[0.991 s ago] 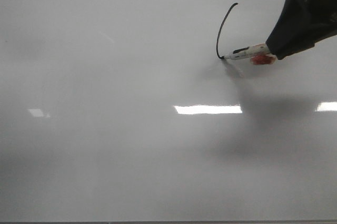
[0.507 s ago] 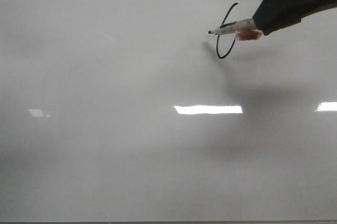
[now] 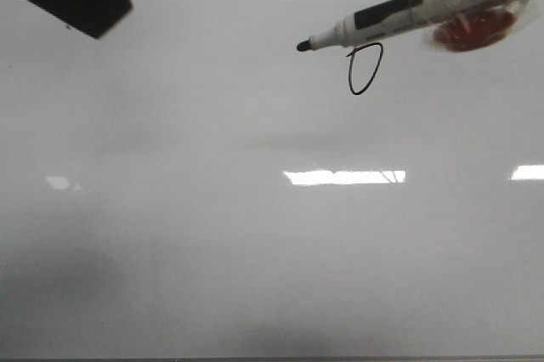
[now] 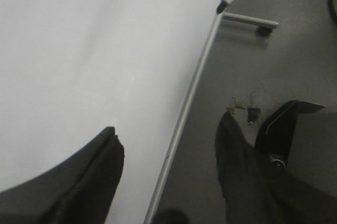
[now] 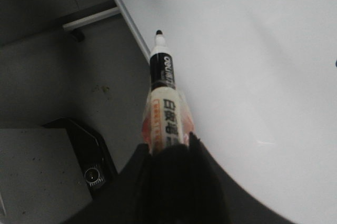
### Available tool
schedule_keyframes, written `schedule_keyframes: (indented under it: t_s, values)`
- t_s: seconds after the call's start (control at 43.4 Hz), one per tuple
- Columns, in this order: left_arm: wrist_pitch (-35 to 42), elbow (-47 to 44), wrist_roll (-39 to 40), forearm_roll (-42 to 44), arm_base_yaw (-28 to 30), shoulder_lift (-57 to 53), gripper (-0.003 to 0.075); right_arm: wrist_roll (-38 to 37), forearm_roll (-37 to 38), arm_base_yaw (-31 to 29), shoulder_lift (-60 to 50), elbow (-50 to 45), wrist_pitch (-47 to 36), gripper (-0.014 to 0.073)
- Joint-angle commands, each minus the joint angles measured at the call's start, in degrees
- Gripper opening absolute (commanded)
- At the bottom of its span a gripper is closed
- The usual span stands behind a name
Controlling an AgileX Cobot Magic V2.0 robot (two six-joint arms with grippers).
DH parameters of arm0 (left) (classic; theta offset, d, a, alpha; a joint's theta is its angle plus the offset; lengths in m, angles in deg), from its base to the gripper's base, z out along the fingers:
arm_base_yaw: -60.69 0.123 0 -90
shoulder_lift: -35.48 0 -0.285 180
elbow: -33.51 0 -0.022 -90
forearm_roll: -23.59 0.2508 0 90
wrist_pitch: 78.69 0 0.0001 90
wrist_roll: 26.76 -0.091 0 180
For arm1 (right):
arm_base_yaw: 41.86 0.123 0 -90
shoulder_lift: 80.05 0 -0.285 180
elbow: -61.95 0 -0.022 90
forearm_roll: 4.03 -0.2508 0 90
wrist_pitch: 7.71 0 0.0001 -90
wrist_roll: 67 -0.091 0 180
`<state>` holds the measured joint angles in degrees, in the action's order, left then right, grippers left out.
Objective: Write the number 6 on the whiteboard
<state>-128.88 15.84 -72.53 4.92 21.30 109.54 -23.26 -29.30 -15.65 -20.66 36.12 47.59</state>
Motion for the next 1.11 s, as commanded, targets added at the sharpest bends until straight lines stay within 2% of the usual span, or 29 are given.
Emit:
schedule_keyframes:
  t_s: [0.0,0.138,0.369,0.553,0.668,0.761,0.945,1.083]
  values:
    - [3.0,3.3,-1.0,-2.2,-4.1,2.0,0.0405,1.9,-1.1,0.4,-0.9,1.5,0.0,-0.012]
    - [4.0,6.6,-4.7,-6.5,-8.4,7.0,0.0472,2.7,-1.4,0.5,-0.9,1.5,0.2,-0.012]
    - [4.1,11.7,-14.7,-17.0,-10.2,14.4,0.0472,2.7,-1.4,0.5,-0.9,1.5,-0.2,-0.012]
    - [4.0,12.5,-19.2,-20.3,-10.2,17.5,0.0472,2.7,-1.4,0.5,-0.9,1.5,-0.6,-0.012]
    - [4.0,12.5,-19.2,-20.4,-10.2,18.1,0.047,2.7,-1.4,0.5,-0.9,1.5,-0.7,-0.012]
    - [3.8,12.5,-19.5,-20.5,-10.2,18.1,0.0421,2.7,-1.4,0.5,-0.9,1.5,-0.7,-0.012]
    - [3.7,12.5,-20.1,-20.9,-10.2,18.1,0.023,2.7,-1.4,0.5,-0.9,1.5,-0.7,-0.012]
    - [3.7,12.5,-20.1,-21.0,-10.2,18.1,0.0131,2.7,-1.4,0.5,-0.9,1.5,-0.7,-0.012]
